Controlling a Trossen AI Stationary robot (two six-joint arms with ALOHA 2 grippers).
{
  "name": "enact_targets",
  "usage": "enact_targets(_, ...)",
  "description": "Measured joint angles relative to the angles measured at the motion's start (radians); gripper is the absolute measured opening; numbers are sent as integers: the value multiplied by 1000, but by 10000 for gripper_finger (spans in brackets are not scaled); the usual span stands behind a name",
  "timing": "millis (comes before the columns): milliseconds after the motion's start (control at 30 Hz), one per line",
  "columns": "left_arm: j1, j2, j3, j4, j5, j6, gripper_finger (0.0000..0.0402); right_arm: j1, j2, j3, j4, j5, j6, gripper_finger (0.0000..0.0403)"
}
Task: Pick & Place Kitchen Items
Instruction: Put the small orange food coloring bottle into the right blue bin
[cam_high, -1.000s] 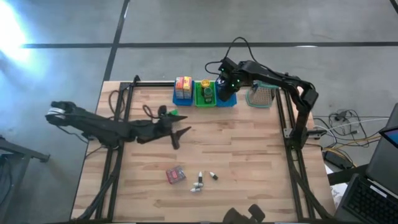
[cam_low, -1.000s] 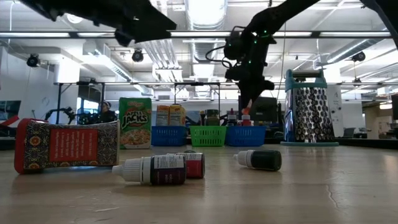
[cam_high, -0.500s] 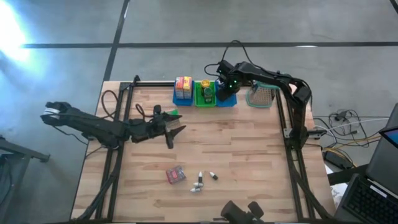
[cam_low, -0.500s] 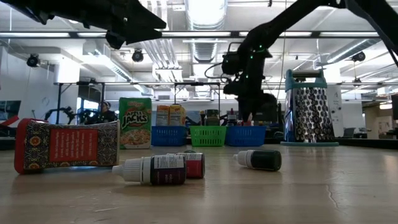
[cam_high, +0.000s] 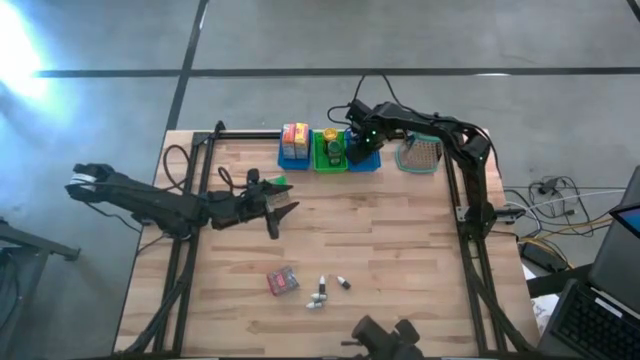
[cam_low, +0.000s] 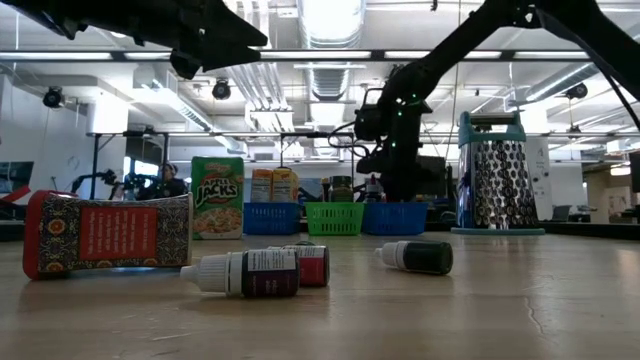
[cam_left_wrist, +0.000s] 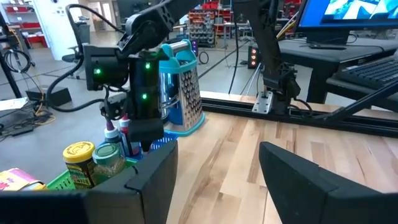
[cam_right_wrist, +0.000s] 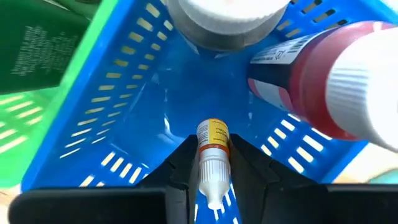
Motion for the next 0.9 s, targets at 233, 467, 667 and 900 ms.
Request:
enact_targets(233, 0, 0, 0, 0, 0, -5, 232, -15, 21, 2, 3, 0, -1, 66)
enact_targets(467, 0, 0, 0, 0, 0, -5, 232, -29, 21, 2, -13, 0, -1, 66)
enact_targets(667, 0, 0, 0, 0, 0, -10, 232, -29, 21, 2, -14, -23, -8, 66)
enact_targets(900, 0, 0, 0, 0, 0, -12, 232, -29, 21, 2, -14, -23, -22, 95)
